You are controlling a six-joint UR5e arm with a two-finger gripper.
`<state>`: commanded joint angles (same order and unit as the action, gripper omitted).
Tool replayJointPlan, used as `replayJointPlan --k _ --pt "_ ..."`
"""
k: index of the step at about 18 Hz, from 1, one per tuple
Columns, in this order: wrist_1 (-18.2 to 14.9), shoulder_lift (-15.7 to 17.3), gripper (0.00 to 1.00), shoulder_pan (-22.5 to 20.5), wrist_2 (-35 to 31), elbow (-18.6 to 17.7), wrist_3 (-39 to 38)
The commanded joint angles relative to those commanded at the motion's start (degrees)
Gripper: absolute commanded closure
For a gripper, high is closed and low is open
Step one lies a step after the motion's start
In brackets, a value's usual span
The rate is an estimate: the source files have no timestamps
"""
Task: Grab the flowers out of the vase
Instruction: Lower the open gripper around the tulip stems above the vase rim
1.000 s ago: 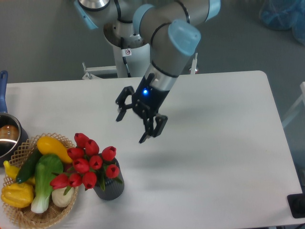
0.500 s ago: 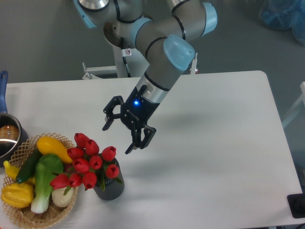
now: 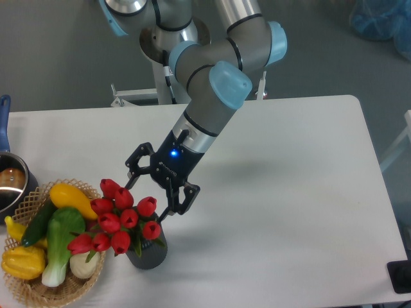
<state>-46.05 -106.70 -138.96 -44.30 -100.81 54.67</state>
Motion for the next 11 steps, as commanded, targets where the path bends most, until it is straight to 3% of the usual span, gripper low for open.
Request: replayJointPlan --k 11 --pt "0.79 -2.02 0.0 0.97 -0.7 2.11 0.7"
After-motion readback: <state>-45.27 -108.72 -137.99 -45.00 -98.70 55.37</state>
